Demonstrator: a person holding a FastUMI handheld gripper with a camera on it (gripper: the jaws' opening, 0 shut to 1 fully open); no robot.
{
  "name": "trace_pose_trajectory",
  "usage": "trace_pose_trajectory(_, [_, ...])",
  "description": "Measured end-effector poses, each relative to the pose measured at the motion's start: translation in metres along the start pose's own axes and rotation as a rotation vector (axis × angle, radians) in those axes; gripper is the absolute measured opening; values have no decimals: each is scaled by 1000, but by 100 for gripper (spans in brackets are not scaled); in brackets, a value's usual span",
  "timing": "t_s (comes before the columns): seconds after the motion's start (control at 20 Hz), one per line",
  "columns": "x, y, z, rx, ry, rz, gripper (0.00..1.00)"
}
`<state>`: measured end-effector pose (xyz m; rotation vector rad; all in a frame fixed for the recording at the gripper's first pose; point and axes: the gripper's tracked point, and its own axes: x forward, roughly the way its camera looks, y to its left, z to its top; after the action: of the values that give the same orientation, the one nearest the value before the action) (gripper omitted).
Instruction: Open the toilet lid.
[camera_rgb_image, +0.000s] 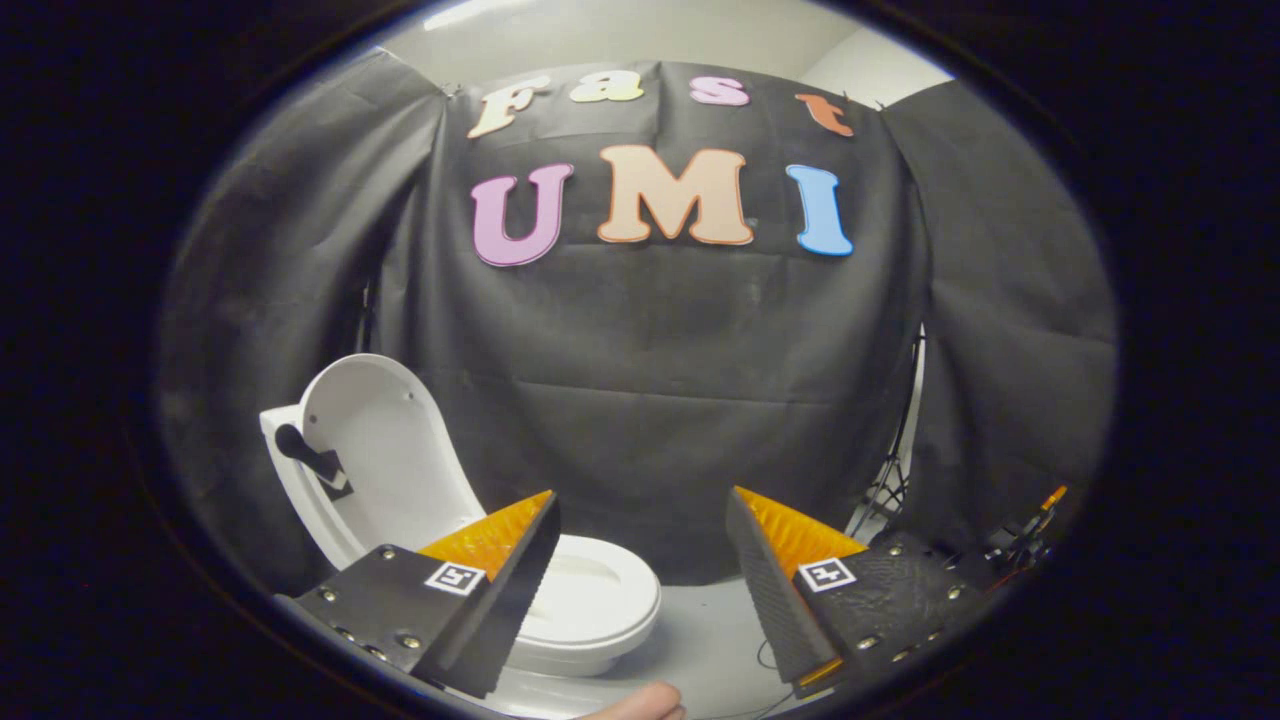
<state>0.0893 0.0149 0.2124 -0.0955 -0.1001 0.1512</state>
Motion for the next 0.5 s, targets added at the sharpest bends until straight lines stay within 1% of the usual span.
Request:
trace_pose_trajectory(0.15, [-1,1,4,8,-28,-4,98])
trace_pose_trajectory(0.25, [2,3,-4,-2,-7,-2,98])
trace_pose_trajectory(0.4, [4,10,-12,-20,27,23,98])
trace_pose_trajectory(0.5, [5,6,-11,-22,29,18,98])
